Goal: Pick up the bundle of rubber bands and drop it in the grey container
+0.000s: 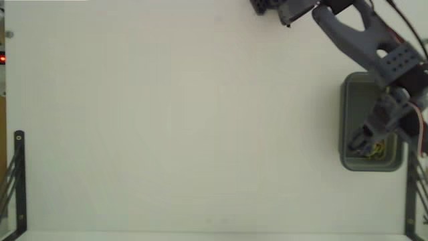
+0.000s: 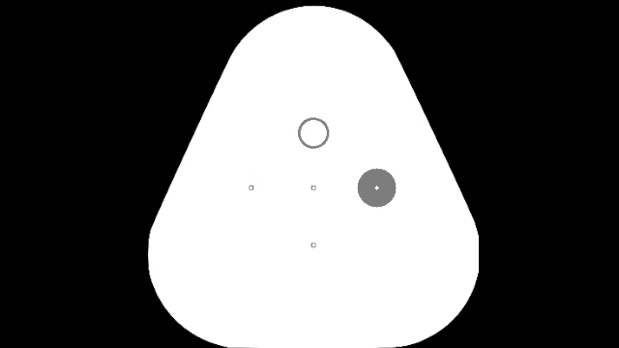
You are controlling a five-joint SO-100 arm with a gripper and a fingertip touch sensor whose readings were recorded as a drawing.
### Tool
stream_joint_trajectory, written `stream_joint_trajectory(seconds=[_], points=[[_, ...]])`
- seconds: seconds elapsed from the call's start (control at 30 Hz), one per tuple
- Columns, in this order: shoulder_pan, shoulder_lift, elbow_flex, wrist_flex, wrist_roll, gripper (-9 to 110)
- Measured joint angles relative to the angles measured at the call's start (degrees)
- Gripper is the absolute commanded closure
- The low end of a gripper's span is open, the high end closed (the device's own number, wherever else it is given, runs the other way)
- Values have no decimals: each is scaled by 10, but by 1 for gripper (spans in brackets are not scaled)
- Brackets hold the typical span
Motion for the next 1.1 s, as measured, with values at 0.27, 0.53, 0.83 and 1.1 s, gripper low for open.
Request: stream_joint_trajectory(seconds=[0.27,0.53,0.83,1.1], points=[[0,0,0,0,0,-9],[0,0,9,0,0,-9],[13,31,38,0,1,-9],[46,75,83,-4,0,-9]])
